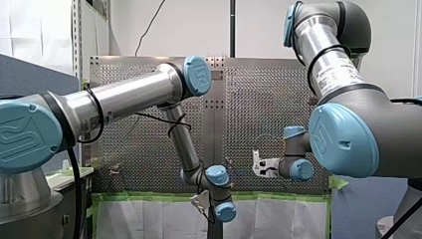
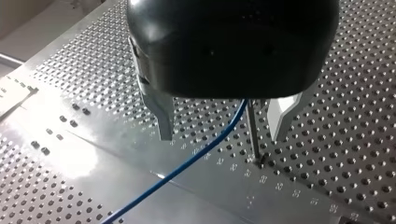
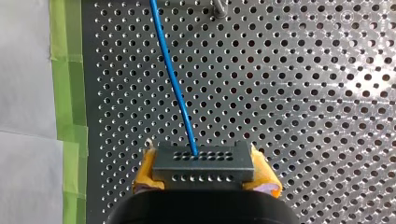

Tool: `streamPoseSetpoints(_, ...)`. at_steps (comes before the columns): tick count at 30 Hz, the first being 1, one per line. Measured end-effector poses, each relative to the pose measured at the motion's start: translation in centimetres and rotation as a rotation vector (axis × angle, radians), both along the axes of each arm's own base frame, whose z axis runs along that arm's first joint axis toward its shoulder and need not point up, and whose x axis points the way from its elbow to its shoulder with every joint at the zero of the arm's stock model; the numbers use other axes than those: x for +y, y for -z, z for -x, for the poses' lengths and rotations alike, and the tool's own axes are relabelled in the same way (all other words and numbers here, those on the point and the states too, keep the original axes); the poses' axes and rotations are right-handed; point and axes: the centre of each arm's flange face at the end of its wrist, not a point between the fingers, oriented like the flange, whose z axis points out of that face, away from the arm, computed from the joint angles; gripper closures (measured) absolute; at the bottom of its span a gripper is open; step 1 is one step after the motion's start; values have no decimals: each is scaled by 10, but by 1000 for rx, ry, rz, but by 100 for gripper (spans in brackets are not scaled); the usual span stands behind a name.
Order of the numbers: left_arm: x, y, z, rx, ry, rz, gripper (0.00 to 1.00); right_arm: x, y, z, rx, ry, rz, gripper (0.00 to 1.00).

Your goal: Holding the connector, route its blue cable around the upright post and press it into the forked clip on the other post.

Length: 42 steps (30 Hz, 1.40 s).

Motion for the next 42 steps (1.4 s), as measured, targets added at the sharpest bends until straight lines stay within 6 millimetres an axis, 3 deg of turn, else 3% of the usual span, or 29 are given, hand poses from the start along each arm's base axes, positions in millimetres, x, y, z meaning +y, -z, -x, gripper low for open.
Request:
streamPoseSetpoints(7, 5, -6, -9, -4, -17, 1, 0, 0, 0, 0, -3, 0, -1, 100)
streamPoseSetpoints(12, 3, -23, -14, 1, -28, -4, 0, -1, 0, 1, -5, 4, 0, 100)
streamPoseSetpoints(33, 3, -54, -15, 92, -65, -191, 2, -5, -1, 4, -13, 13, 7, 100)
streamPoseSetpoints(35, 4, -54, -15, 100, -68, -212, 6, -5, -1, 4, -13, 13, 7, 100)
streamPoseSetpoints(36, 4, -54, -15, 105, -69, -226, 31, -5, -1, 4, -13, 13, 7, 100)
streamPoseSetpoints(42, 12, -51, -19, 141, -78, -309, 47, -5, -1, 4, -13, 13, 6, 100)
